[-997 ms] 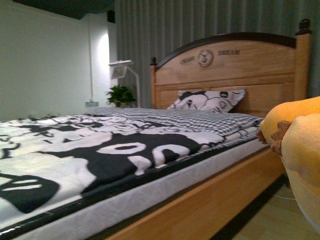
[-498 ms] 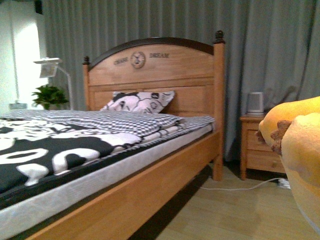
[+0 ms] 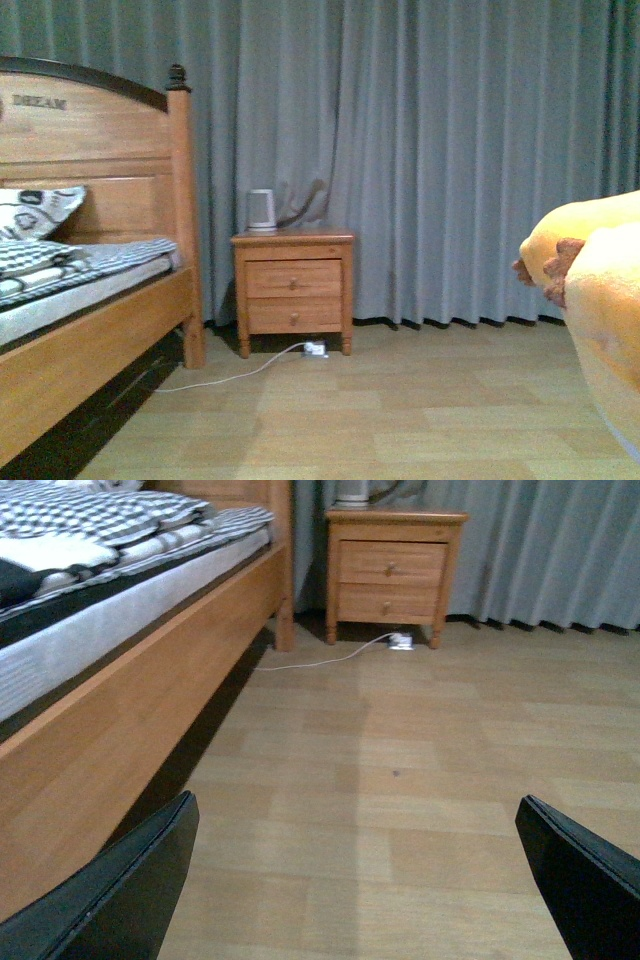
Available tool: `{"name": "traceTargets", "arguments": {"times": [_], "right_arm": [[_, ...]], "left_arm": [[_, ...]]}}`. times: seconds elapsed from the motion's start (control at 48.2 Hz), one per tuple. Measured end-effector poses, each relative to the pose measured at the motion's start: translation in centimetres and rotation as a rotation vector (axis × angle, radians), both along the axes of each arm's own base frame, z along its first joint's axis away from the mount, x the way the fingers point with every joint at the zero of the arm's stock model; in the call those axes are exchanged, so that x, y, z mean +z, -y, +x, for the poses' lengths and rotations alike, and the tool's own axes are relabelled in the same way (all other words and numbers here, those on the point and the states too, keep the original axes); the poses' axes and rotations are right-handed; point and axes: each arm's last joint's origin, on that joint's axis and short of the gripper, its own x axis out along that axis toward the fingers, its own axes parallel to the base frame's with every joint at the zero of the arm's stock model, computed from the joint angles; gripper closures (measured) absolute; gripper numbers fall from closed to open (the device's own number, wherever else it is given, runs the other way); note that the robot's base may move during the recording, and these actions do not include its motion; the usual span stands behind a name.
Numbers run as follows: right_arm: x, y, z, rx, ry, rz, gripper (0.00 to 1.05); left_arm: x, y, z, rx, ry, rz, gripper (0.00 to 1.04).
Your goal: Put away toys
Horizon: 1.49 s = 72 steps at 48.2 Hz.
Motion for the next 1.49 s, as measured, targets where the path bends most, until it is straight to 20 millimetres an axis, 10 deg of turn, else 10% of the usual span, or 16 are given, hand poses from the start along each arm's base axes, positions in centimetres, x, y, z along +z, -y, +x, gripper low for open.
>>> {"name": "traceTargets", "arguments": {"times": [1.495], "right_arm": [[0.0,-0.01,-0.03,0.003,0.001,-0.001,0.96]], "left_arm": [[0.0,0.01,0.0,-0.002,0.0,0.0,0.06]]}}
